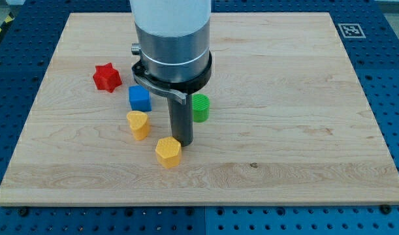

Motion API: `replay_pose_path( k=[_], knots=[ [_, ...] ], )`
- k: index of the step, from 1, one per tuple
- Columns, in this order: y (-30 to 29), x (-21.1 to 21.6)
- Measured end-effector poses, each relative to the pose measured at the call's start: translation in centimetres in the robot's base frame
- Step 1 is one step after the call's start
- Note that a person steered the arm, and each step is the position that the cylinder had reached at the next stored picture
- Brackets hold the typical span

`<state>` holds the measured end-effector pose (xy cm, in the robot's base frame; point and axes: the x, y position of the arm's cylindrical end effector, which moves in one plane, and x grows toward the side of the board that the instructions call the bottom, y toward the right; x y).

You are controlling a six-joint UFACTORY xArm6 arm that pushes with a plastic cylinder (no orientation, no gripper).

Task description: Place the yellow hexagon bottom to the yellow heart

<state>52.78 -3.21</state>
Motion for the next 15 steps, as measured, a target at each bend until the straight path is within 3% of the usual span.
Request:
replay_pose_path(
  k=[2,3,4,12,15],
  knots=[
    [3.5,0.1],
    [5.0,2.2],
    [5.0,4.2],
    [-0.7,4.2],
    [3.3,4.2]
  ],
)
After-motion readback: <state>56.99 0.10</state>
